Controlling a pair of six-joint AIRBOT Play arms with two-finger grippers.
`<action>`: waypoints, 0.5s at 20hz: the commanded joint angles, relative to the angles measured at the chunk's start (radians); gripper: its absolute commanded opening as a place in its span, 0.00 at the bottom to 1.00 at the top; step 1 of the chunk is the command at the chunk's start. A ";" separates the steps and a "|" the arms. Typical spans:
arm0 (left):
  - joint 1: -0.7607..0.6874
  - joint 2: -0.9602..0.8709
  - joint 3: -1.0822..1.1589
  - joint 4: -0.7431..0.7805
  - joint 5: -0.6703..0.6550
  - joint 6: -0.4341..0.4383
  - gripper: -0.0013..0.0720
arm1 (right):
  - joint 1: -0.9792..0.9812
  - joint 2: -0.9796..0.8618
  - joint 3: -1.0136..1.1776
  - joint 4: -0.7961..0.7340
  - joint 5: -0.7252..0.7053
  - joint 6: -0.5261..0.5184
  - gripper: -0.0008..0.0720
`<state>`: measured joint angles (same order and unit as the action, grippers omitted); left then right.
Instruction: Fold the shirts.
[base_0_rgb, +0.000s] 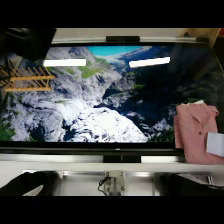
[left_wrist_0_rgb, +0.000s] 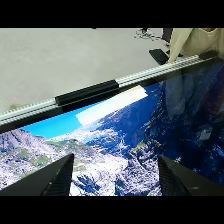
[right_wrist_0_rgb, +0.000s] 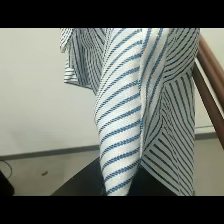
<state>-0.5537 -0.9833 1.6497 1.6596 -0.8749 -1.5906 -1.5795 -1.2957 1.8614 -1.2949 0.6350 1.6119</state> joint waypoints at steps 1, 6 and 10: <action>0.000 -0.005 0.000 0.000 0.007 0.000 0.85 | -0.090 0.024 0.001 -0.048 0.111 -0.001 0.09; 0.000 -0.031 0.000 0.000 0.010 0.000 0.85 | -0.150 0.030 0.001 -0.030 0.153 -0.001 0.21; -0.002 -0.035 0.000 0.000 0.010 0.000 0.85 | -0.149 0.043 0.001 0.003 0.161 -0.035 0.64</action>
<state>-0.5549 -1.0138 1.6497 1.6596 -0.8650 -1.5909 -1.7203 -1.2633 1.8622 -1.3148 0.7750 1.6062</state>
